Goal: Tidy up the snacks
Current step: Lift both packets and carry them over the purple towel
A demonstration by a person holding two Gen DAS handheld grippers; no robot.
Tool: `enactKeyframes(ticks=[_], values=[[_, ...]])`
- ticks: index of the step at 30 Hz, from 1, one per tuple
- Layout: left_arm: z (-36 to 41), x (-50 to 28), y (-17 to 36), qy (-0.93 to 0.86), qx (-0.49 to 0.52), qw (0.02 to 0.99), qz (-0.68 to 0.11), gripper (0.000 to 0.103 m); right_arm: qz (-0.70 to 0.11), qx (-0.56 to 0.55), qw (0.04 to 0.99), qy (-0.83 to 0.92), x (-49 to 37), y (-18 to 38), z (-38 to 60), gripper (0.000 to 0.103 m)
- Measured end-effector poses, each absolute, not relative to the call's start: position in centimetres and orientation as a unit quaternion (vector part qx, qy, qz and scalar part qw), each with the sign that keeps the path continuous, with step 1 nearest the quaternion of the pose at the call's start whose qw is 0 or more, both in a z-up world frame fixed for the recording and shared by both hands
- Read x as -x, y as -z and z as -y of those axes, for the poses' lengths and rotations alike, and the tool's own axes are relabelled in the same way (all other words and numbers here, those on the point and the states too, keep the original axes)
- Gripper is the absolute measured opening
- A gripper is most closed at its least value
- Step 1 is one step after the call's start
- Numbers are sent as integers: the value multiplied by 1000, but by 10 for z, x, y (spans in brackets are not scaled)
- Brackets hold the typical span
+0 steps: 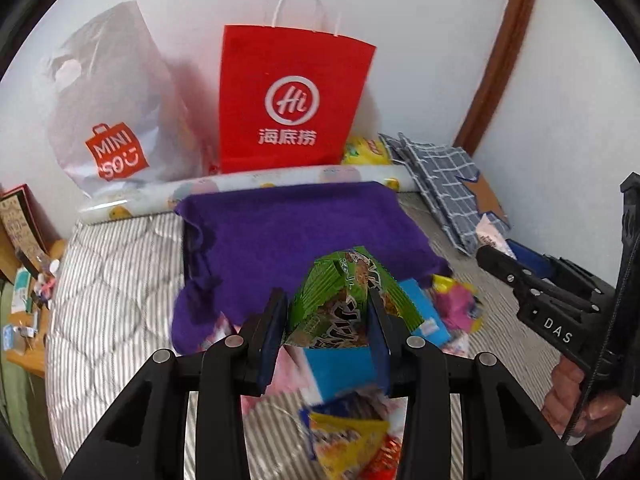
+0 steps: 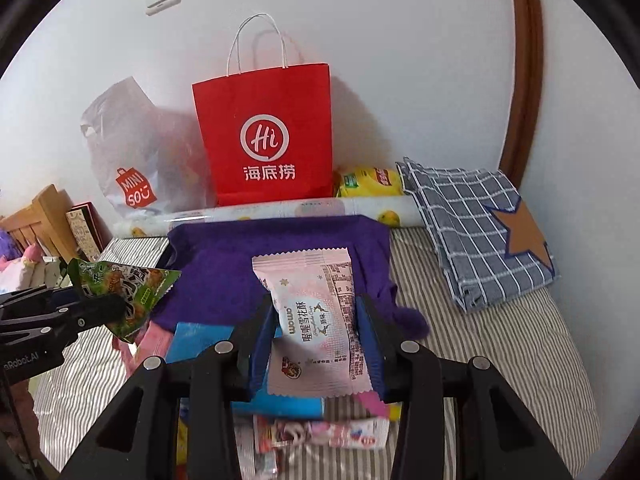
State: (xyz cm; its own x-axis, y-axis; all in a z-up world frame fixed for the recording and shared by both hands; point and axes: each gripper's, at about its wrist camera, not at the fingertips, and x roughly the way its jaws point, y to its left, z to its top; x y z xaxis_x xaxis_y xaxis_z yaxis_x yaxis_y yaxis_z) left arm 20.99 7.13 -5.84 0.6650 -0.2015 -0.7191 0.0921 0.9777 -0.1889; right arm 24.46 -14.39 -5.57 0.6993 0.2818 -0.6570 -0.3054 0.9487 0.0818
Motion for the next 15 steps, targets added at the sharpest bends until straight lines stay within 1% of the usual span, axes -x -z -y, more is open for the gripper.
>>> enactKeyframes(ticks=[15], values=[[-91, -285, 70, 62, 44, 909, -409, 39, -364, 25, 917, -159, -323, 75, 122, 38]])
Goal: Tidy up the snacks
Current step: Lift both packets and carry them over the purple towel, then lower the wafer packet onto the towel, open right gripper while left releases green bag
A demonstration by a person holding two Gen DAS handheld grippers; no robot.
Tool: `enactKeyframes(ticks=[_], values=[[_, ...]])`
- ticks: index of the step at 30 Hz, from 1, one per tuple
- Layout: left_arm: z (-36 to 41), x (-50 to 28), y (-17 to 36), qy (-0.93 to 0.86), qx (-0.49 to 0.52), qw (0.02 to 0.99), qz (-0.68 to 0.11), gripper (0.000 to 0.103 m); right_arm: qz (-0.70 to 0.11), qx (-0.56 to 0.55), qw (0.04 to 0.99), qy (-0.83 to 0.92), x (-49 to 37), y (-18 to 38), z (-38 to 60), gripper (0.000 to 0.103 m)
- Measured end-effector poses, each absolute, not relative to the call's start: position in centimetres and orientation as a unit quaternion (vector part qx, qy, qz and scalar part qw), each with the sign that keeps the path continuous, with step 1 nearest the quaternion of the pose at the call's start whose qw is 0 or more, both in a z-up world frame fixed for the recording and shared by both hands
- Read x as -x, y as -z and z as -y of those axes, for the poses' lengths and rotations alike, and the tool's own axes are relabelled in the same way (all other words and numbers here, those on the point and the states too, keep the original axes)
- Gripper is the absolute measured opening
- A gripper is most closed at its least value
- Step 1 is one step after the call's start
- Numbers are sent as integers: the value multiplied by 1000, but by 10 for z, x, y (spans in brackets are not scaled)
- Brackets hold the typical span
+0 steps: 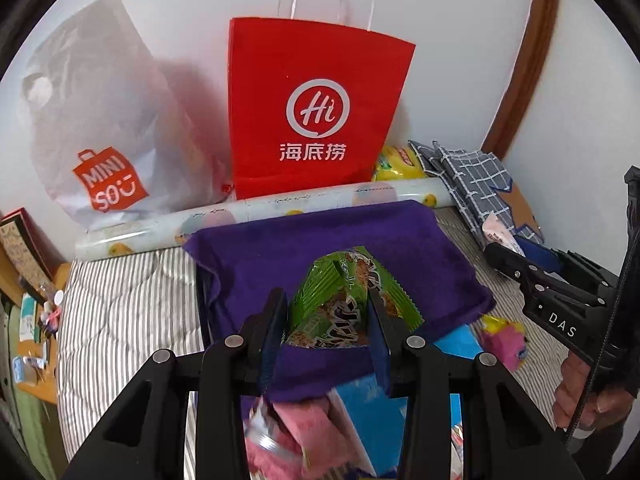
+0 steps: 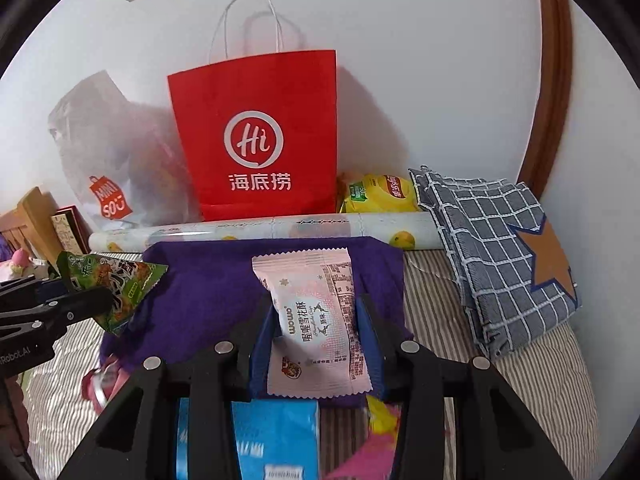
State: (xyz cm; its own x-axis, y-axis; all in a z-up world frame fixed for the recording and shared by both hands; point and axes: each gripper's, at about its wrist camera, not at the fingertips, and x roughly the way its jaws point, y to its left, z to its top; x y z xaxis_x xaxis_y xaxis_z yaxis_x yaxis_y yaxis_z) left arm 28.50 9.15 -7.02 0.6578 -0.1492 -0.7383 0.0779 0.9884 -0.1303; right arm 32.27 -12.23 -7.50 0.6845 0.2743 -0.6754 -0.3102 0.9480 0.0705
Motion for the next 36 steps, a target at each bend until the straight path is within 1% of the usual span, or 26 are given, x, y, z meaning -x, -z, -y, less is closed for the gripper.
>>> enactKeyframes(ticks=[14, 20, 28, 36], values=[[-98, -346, 90, 65, 50, 901, -426, 39, -383, 27, 908, -169, -384, 95, 95, 38], [-105, -362, 115, 64, 47, 889, -452, 39, -414, 15, 896, -159, -403, 117, 99, 38], [-102, -372, 144, 65, 49, 873, -481, 39, -443, 17, 882, -158, -407, 135, 94, 38], [-102, -375, 156, 53, 45, 863, -501, 39, -467, 24, 870, -156, -410, 148, 88, 39]])
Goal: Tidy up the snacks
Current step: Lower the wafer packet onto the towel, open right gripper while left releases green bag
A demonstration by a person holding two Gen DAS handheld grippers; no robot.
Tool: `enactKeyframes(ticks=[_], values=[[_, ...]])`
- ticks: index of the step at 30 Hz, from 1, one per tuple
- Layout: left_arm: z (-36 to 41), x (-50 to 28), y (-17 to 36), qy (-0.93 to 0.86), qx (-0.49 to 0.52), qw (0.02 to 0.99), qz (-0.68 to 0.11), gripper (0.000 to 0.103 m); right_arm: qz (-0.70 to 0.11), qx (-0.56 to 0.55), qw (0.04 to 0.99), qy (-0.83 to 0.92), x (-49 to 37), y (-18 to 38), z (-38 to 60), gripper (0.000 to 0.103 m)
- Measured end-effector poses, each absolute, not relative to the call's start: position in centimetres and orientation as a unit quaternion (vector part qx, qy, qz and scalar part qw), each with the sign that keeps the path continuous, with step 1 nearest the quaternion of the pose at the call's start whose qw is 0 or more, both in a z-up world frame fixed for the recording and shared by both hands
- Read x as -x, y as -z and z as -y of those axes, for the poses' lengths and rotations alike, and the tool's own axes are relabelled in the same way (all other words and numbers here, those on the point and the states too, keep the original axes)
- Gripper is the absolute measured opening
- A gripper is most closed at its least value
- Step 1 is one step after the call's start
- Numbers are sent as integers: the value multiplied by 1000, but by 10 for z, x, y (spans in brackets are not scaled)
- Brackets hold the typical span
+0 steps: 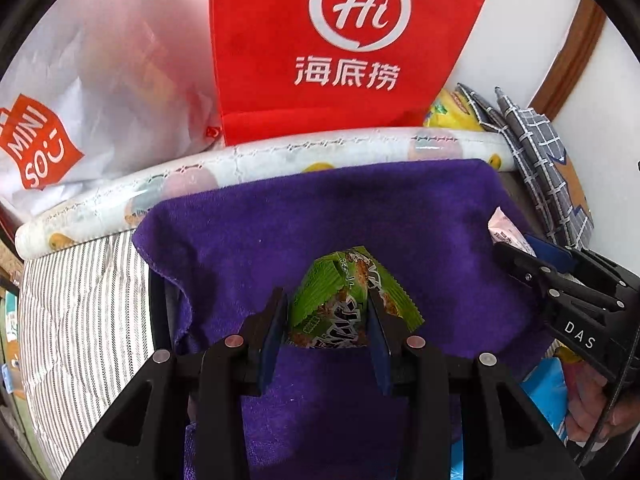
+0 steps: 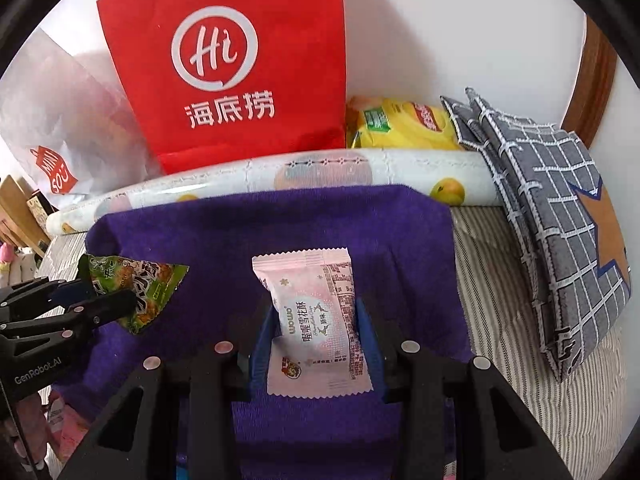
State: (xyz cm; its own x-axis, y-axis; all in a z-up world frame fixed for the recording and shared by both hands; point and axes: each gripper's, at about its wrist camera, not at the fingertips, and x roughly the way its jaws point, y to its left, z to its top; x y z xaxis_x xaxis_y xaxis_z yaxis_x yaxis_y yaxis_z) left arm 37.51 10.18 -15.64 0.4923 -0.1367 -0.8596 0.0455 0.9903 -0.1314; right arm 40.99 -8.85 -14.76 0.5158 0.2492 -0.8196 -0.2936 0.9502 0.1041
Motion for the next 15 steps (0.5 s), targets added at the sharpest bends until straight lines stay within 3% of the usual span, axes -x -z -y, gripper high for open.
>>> enactKeyframes(ticks=[15], values=[[-96, -379, 163, 58, 42, 854, -515, 39, -478, 19, 865, -151, -413, 155, 91, 40]])
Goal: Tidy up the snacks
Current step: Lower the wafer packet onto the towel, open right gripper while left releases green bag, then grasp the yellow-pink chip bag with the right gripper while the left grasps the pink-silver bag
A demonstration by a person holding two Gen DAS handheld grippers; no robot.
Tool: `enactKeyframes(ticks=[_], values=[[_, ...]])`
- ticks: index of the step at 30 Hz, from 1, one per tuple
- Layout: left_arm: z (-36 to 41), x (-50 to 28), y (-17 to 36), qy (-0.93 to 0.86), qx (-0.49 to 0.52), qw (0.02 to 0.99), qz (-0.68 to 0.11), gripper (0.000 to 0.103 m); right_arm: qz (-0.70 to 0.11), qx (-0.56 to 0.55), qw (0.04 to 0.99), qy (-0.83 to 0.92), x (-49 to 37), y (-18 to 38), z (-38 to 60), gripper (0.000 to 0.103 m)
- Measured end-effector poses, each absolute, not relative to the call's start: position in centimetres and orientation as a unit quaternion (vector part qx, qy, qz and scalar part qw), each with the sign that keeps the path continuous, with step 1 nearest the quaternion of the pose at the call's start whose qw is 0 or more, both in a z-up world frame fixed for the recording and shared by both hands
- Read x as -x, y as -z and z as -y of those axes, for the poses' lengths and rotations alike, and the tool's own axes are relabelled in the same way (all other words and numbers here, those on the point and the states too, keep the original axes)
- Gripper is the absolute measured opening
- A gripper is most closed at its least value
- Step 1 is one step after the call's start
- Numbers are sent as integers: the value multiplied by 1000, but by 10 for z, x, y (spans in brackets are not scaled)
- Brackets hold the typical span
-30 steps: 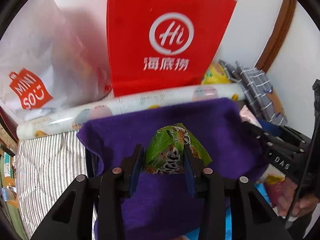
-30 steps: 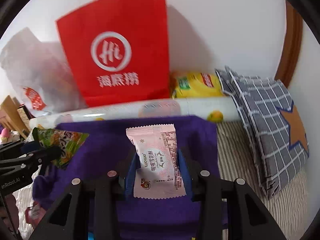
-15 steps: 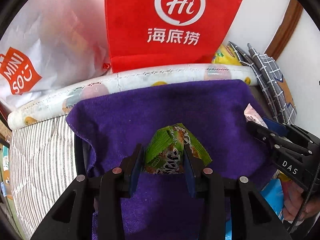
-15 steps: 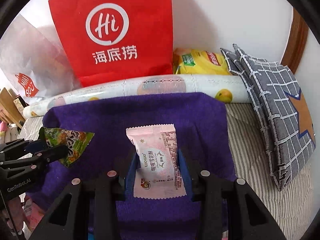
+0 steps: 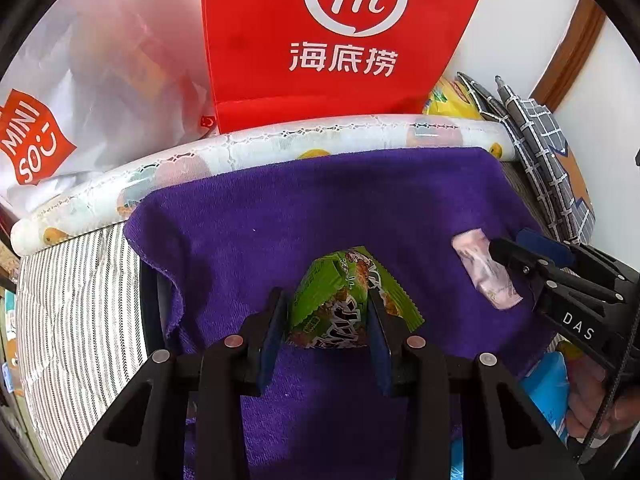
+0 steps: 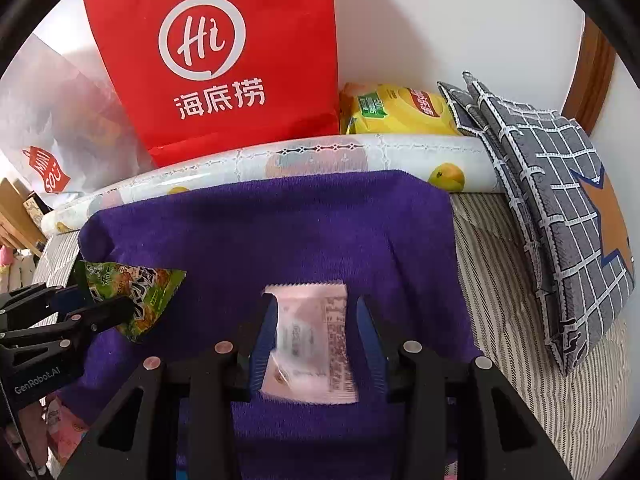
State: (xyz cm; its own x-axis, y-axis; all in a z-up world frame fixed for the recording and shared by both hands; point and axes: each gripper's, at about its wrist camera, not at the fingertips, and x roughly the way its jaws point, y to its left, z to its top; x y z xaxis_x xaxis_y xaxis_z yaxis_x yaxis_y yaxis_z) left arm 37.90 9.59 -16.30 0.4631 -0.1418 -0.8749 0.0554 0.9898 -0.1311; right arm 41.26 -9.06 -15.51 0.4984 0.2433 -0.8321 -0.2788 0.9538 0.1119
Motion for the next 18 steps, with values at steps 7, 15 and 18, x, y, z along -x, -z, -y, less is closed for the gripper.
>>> enactKeyframes(ticks=[7, 15, 18], values=[[-94, -376, 161, 65, 38, 853, -517, 41, -469, 19, 870, -154, -410, 148, 89, 57], [-94, -371, 139, 71, 41, 859, -505, 60, -441, -10, 884, -154, -393, 121, 93, 76], [-92, -367, 130, 67, 33, 862, -501, 68, -437, -4, 889, -138, -380, 111, 96, 80]])
